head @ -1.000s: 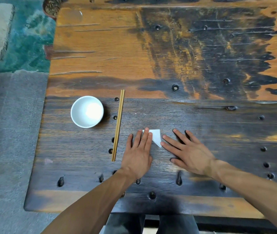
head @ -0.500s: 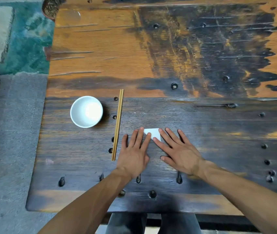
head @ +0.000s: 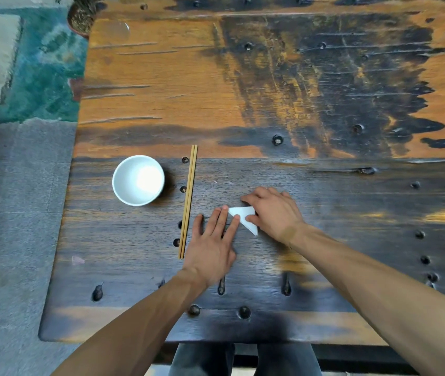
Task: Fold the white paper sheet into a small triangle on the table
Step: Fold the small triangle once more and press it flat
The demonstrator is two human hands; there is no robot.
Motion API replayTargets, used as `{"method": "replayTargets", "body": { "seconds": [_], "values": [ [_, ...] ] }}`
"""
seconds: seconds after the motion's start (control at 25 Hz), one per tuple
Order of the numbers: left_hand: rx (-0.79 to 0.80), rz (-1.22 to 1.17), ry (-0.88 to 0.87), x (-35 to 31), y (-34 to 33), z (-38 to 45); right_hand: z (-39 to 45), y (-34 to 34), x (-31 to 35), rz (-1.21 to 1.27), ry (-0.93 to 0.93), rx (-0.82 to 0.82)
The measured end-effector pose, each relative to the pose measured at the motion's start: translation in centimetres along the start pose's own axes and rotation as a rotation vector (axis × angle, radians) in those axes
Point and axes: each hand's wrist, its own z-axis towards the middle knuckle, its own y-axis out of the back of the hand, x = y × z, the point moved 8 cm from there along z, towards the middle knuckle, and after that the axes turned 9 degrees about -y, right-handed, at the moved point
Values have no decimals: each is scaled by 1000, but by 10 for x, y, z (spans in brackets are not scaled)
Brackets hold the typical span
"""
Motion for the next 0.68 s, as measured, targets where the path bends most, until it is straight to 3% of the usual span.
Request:
{"method": "replayTargets", "body": {
  "seconds": [0.16, 0.44, 0.68],
  "values": [
    [2, 4, -27, 4, 0, 0, 7, -5, 4, 0, -74, 40],
    [-37, -40, -78, 16, 12, 0, 18, -10, -9, 251, -267, 174],
    [-257, -345, 103, 45, 40, -7, 24, -10, -2, 853, -509, 78]
  ]
}}
